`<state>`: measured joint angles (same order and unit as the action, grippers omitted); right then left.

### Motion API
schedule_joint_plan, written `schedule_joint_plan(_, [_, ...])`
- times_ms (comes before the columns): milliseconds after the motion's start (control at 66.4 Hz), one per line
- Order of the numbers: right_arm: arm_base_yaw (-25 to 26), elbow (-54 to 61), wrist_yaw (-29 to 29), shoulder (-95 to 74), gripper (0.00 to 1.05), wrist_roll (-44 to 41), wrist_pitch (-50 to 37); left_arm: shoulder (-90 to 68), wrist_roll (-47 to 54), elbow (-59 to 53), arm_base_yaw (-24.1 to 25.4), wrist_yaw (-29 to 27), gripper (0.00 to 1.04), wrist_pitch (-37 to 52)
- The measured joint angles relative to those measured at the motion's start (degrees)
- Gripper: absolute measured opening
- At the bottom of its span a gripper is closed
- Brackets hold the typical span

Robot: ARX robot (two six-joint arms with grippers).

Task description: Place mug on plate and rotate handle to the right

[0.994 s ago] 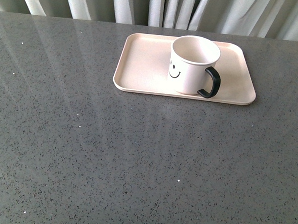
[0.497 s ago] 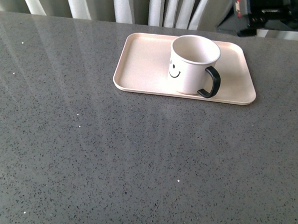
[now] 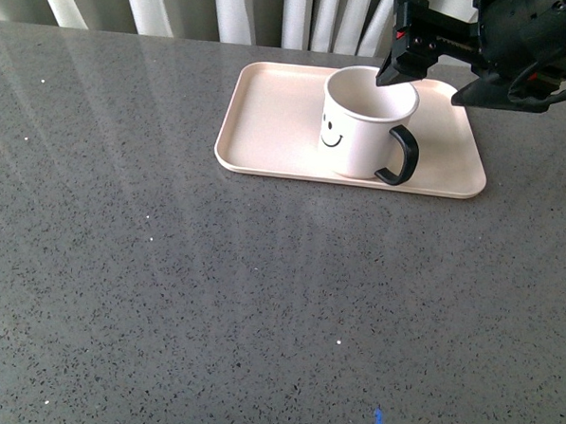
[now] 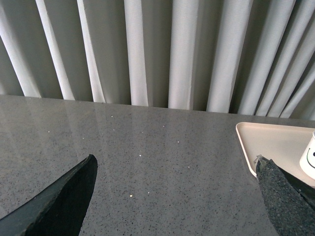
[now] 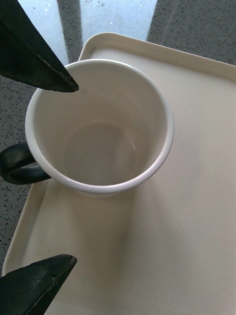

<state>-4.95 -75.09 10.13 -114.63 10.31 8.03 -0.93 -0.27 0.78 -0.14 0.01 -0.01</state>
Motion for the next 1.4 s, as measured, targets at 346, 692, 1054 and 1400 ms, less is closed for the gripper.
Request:
schedule_joint_plan(346, [-0.02, -5.11, -0.35, -5.97, 0.96, 1.01, 2.64, 0.02, 0.0, 0.0, 0.0, 0.0, 0.95, 0.0])
schedule_joint_plan(692, [-0.63, -8.92, -0.92, -8.5, 0.6, 2.43, 4.87, 0.02, 0.0, 0.0, 0.0, 0.0, 0.95, 0.0])
schedule_joint_plan(1054, [-1.18, -10.38, -1.16, -9.57, 0.04, 3.26, 6.62, 0.02, 0.0, 0.0, 0.0, 0.0, 0.96, 0.0])
schedule_joint_plan(1400, [0.35, -12.33, -1.42, -8.37, 0.02, -3.87, 11.54, 0.02, 0.0, 0.0, 0.0, 0.0, 0.95, 0.0])
